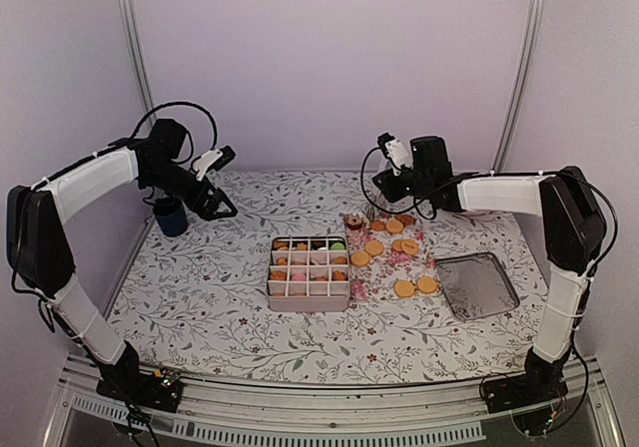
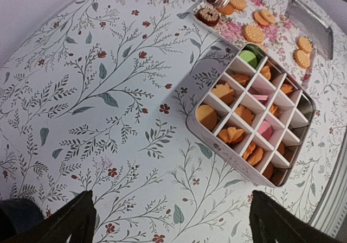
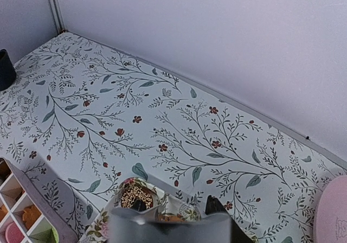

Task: Pack the cookies
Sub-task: Position the fake cookies on the plate.

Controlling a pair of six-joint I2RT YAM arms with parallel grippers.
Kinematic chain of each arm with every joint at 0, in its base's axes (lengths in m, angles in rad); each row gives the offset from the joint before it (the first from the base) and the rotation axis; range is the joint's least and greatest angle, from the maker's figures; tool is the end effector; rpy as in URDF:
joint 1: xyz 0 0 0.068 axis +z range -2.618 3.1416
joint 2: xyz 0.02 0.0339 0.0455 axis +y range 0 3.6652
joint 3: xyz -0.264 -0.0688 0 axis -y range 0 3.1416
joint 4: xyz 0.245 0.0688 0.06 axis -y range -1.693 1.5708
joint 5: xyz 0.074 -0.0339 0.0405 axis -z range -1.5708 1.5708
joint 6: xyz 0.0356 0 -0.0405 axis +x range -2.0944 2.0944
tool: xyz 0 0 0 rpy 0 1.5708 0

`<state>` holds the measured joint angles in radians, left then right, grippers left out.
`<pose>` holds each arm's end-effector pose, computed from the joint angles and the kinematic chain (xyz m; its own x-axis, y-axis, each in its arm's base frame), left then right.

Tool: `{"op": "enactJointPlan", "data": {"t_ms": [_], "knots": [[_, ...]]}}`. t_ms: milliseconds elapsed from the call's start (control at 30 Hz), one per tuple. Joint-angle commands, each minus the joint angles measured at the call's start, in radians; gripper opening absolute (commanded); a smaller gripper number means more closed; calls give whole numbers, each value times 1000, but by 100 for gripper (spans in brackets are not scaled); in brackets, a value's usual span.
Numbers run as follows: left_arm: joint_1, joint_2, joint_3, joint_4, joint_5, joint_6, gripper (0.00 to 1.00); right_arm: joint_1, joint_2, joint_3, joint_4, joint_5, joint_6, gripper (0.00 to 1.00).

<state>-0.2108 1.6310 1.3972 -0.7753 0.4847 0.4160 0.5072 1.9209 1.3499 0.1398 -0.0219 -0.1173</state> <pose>0.3332 -0.0883 0.2893 -0.5842 0.4906 -0.6466 0.7258 0.6724 -0.1455 0.3918 0.2186 0.2337 -0.3040 -0.3028 -0.9033 -0.5423 0.8345 -0.0972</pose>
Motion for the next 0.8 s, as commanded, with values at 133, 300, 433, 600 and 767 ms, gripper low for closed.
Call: {"op": "enactJointPlan", "data": {"t_ms": [133,300,433,600,767], "knots": [[9,4,-1,-1,7,5,99,-10,-6,-28,36,-1,-18,35],[8,4,8,0,10,0,99,-10,-61,-104,37,-13,-11,35],[8,5,14,-2,14,-5,99,-10,-116,-176,44,-34,0,35],[8,6,21,-2,23,-14,99,-10,-162,-227,47,-49,11,35],[7,3,23,-4,25,-16,99,-9,-195,-243,37,-58,20,35]]}}
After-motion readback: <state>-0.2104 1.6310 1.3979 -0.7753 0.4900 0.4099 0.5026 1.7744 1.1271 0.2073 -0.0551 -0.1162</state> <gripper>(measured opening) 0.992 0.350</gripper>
